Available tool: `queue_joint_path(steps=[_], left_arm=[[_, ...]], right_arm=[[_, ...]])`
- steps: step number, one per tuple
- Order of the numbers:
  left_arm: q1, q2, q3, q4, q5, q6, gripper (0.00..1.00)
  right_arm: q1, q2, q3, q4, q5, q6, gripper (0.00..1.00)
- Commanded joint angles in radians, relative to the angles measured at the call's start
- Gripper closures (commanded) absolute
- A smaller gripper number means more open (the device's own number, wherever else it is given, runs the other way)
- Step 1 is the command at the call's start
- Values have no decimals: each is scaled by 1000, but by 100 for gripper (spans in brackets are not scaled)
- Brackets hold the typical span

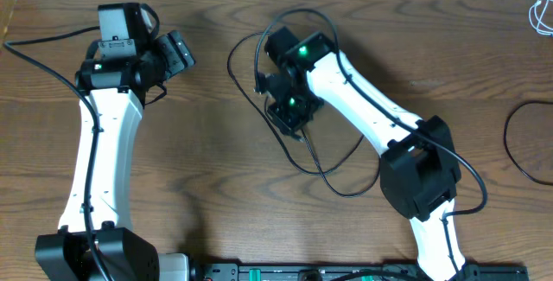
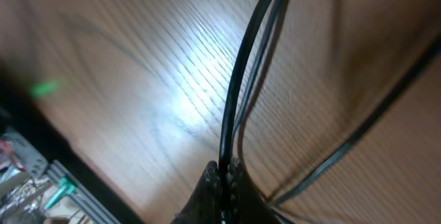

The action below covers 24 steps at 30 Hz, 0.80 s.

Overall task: Untangle cables
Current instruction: 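Grasp the remaining black cable with the right gripper at center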

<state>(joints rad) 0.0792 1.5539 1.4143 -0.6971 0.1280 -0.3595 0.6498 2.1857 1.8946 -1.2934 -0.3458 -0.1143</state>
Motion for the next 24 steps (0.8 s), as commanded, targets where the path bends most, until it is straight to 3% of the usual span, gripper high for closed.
queue_joint_path(steps=[1, 4, 6, 8, 10, 20, 24], left_arm=[[1, -5, 8, -3, -6, -9, 15], [1, -5, 8, -5, -6, -9, 15], [1, -5, 8, -5, -6, -9, 14], [1, -5, 8, -5, -6, -9, 15], [1, -5, 8, -5, -6, -8, 15], [1, -3, 8, -5, -6, -8, 15], [1, 2, 8, -6, -6, -9, 15]], right_arm=[[17, 10, -61, 7, 37, -16, 94], [19, 10, -73, -1, 68, -19, 39], [12, 6, -65, -1, 67, -22, 18], [10, 2, -50, -1, 68, -22, 5], [4, 0, -32, 1, 67, -21, 1], [-8, 3, -27, 89, 192, -15, 1], [1, 28, -32, 116, 212, -88, 1]])
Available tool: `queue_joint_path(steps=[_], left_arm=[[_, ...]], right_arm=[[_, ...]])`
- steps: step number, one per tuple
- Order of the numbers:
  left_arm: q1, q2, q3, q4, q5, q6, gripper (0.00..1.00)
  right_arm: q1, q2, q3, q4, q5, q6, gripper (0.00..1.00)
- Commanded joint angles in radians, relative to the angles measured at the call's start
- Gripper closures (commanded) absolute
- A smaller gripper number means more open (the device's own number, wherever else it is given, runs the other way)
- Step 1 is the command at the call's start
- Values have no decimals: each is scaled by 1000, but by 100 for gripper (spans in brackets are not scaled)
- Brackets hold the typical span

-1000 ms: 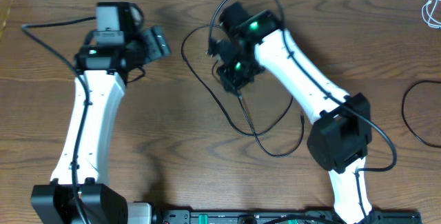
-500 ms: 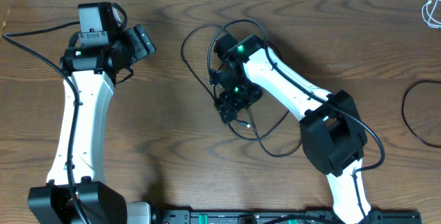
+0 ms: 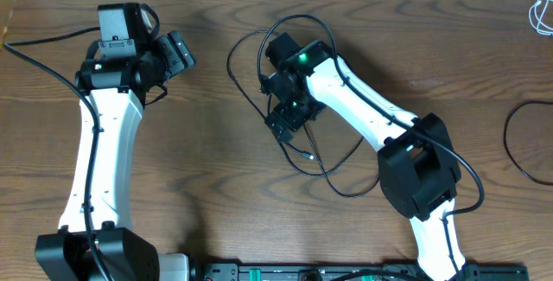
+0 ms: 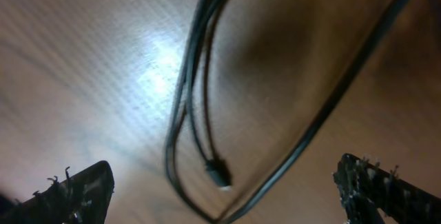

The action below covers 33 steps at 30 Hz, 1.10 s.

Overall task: Untangle cables
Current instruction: 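Grasp the remaining black cable with the right gripper at center, then lift the black cable and carry it to the right edge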

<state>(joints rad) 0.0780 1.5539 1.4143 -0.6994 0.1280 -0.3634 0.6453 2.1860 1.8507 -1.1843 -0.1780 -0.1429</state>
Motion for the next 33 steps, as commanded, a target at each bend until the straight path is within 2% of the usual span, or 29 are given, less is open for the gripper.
queue_joint_path(steps=[1, 7, 19, 23, 25, 29, 33], left_arm=[[2, 3, 8, -6, -6, -5, 15], [2, 4, 8, -11, -6, -5, 15], [2, 5, 8, -11, -6, -5, 14], [2, 5, 8, -11, -6, -5, 15], [2, 5, 8, -11, -6, -5, 15], [2, 5, 8, -11, -6, -5, 15], [2, 5, 8, -11, -6, -5, 15]], right_arm=[[10, 34, 12, 7, 45, -68, 1], [56, 92, 11, 12, 45, -108, 1], [96, 140, 11, 14, 79, -98, 2], [85, 141, -2, 11, 145, -79, 16], [78, 145, -19, 13, 171, -79, 29], [57, 156, -53, 14, 175, -78, 48], [16, 156, -66, 13, 175, -39, 53]])
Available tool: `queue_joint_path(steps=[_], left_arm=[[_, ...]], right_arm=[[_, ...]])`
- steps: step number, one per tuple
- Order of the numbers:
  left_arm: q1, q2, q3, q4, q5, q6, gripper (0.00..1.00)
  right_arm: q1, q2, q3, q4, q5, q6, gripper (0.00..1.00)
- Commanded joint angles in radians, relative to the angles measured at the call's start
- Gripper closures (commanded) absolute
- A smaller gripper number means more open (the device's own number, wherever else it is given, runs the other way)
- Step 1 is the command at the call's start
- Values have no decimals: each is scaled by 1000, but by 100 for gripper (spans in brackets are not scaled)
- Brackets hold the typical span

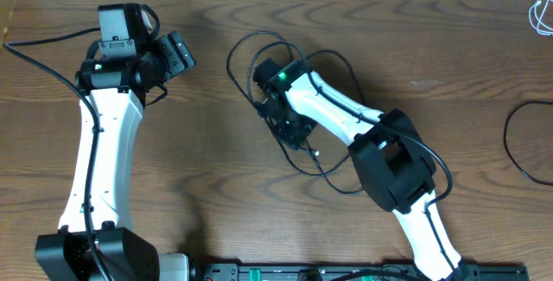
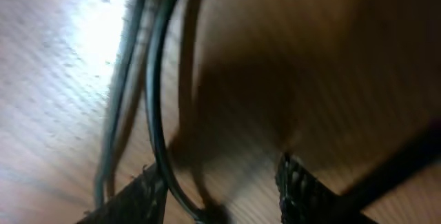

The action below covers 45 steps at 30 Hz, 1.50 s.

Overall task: Untangle cables
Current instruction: 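Lift the black cable and carry it to the right edge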

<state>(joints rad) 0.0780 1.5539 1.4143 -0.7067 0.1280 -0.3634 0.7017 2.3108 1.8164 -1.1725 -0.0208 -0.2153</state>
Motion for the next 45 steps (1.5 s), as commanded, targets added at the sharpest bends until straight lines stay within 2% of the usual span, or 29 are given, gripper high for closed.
queue_joint_path(steps=[1, 3, 7, 12, 16, 21, 23, 32, 34, 36, 40, 43, 45], left_arm=[[2, 5, 8, -3, -6, -5, 15], [2, 5, 8, -3, -6, -5, 15], [2, 5, 8, -3, -6, -5, 15], [2, 6, 8, -3, -6, -5, 15], [2, 6, 8, -3, -6, -5, 15], [2, 6, 8, -3, -6, -5, 14], [2, 6, 8, -3, -6, -5, 15], [2, 6, 8, -18, -6, -5, 15], [2, 6, 8, -18, -6, -5, 15], [2, 6, 8, -19, -6, -5, 15], [2, 6, 8, -31, -6, -5, 15], [2, 6, 8, -34, -6, -5, 15], [2, 6, 8, -34, -6, -5, 15]], right_arm=[[-50, 31, -32, 2, 17, 44, 55], [-76, 31, -32, 2, 11, 55, 59], [-129, 31, -32, 2, -32, 64, 62], [-146, 26, -27, -18, -231, -56, 62], [-121, 19, -3, -36, -340, -113, 55], [-64, 19, 34, -43, -336, -138, 35], [-42, 19, 36, -39, -316, -149, 30], [54, 24, 31, -29, -56, -85, 26], [63, 32, 27, -23, -48, -84, 28], [64, 40, 19, -16, -46, -78, 36], [54, 47, -5, -10, 21, -44, 42], [38, 47, -32, 14, 30, -41, 53], [24, 47, -43, 24, 30, -31, 64]])
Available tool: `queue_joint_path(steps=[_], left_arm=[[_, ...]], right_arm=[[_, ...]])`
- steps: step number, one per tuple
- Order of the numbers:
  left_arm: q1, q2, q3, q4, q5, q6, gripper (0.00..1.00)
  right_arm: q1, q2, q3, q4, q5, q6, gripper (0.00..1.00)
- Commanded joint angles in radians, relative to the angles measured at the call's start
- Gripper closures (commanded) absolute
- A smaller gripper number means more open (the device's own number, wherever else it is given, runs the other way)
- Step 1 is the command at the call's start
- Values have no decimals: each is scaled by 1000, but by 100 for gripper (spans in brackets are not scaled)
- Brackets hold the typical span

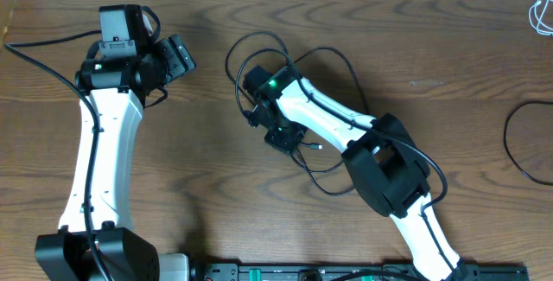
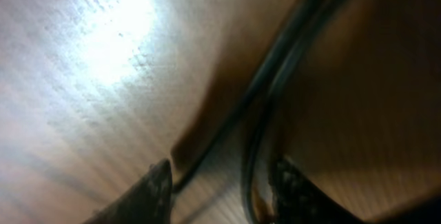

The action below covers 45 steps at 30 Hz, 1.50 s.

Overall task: Untangle cables
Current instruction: 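Lift the black cable and carry it to the right edge, then release the black cable at the right edge and raise the right gripper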

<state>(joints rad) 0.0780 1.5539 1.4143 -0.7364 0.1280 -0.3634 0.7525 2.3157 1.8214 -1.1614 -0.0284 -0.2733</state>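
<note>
A black cable lies in tangled loops on the wooden table at centre; one end points right. My right gripper sits low on the tangle's left part. In the right wrist view its fingers stand apart, open, and two blurred strands of the cable run down between them, close to the table. My left gripper hangs at the upper left, well away from the cable; its jaws are too small to read.
Another black cable curves at the right edge. A white cable lies in the far right corner. A dark rail runs along the table's front edge.
My right gripper has moved a little left and toward the front over the tangle. The cable loops have shifted with it. Two strands now cross diagonally between the open fingers.
My right gripper was first shut on a strand of the black cable. Then it stood wide open with the strand let go and a plug end lying below. Later it sat low over the strands with a narrower gap, and now further left.
</note>
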Motion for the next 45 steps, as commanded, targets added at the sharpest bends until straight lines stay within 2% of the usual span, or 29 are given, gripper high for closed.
queue_joint_path(steps=[1, 3, 5, 7, 16, 26, 31, 37, 45], left_arm=[[2, 6, 8, -4, -6, -5, 15], [2, 6, 8, -4, -6, -5, 15], [2, 6, 8, -4, -6, -5, 15], [2, 6, 8, -4, -6, -5, 15], [2, 6, 8, -4, -6, -5, 15], [2, 6, 8, -4, -6, -5, 15], [2, 6, 8, -4, -6, -5, 15], [2, 6, 8, -3, -6, -5, 15], [2, 6, 8, -3, -6, -5, 14]], right_arm=[[-35, 42, -51, 17, 38, 35, 69], [-55, 42, -51, 18, 37, 50, 80], [-76, 42, -51, 29, 37, 66, 94], [-98, 42, -51, 42, 36, 87, 99], [-235, 3, 35, -3, -42, 103, 99], [-489, -203, 262, -146, -165, 92, 99], [-681, -351, 358, -191, -166, 93, 99], [-975, -515, 415, -173, -165, 120, 99], [-1338, -586, 422, -110, -165, 138, 99]])
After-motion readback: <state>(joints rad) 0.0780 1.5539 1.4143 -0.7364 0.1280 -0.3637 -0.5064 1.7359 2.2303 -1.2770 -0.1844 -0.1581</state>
